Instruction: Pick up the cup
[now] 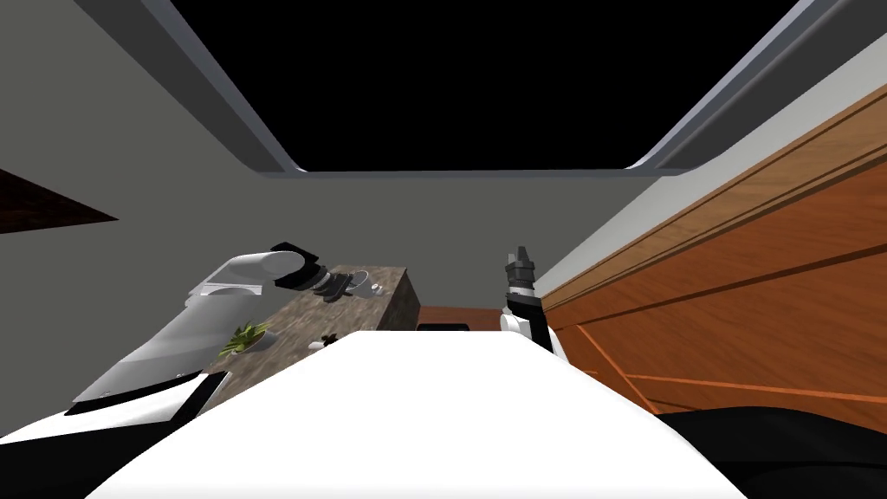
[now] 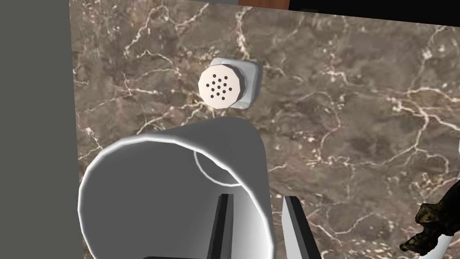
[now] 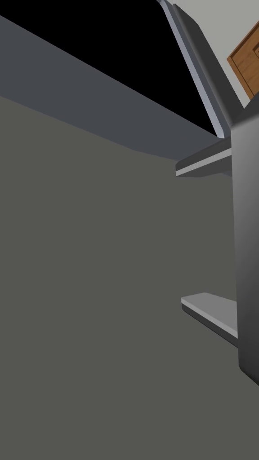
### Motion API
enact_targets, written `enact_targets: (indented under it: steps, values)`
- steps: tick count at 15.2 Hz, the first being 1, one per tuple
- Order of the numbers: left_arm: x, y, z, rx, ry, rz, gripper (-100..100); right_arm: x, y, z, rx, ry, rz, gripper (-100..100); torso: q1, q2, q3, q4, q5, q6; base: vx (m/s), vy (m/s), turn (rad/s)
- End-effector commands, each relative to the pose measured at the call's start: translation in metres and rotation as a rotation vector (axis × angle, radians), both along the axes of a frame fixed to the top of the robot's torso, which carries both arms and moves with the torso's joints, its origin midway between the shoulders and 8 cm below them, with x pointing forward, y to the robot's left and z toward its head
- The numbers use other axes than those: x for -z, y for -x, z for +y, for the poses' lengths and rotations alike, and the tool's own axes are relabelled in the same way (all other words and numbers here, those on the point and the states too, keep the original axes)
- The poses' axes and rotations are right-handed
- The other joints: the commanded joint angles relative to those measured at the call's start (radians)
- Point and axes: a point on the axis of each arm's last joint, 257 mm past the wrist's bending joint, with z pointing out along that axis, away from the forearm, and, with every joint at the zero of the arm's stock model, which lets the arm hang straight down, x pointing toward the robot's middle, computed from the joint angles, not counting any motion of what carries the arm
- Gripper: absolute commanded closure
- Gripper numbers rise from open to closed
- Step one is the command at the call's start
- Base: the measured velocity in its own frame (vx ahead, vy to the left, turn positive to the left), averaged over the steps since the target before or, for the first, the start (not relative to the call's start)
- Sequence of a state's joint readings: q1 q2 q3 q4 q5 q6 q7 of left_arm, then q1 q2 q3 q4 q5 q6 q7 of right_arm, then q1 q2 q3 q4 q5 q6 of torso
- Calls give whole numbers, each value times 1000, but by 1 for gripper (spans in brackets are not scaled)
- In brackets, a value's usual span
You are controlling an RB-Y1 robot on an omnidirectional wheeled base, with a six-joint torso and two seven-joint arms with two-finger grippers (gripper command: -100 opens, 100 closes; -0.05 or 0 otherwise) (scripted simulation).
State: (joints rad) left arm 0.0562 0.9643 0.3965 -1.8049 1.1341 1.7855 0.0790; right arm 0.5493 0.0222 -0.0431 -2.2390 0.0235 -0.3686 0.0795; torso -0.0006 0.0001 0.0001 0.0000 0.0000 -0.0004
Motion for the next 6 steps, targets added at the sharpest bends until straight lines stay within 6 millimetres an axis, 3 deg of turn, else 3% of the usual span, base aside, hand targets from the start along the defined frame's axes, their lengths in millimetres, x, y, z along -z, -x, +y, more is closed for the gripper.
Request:
enact_targets:
  steps: [1, 3, 5, 6]
  values:
    - [0, 0, 0, 0, 0, 0, 100, 0, 0, 0, 0, 0, 0, 0, 0, 0, 0, 0, 0, 0, 0, 0, 0]
    - [0, 1, 0, 0, 1, 2, 100, 0, 0, 0, 0, 0, 0, 0, 0, -1, 0, 0, 0, 0, 0, 0, 0]
    - [-17, 3, -3, 12, -1, 1, 100, 0, 0, 0, 0, 0, 0, 0, 0, -1, 0, 1, -1, 0, 15, 4, 80]
    - [-10, 2, -3, 9, 0, -1, 100, 0, 0, 0, 0, 0, 0, 0, 0, -1, 0, 1, -1, -1, 17, 4, 39]
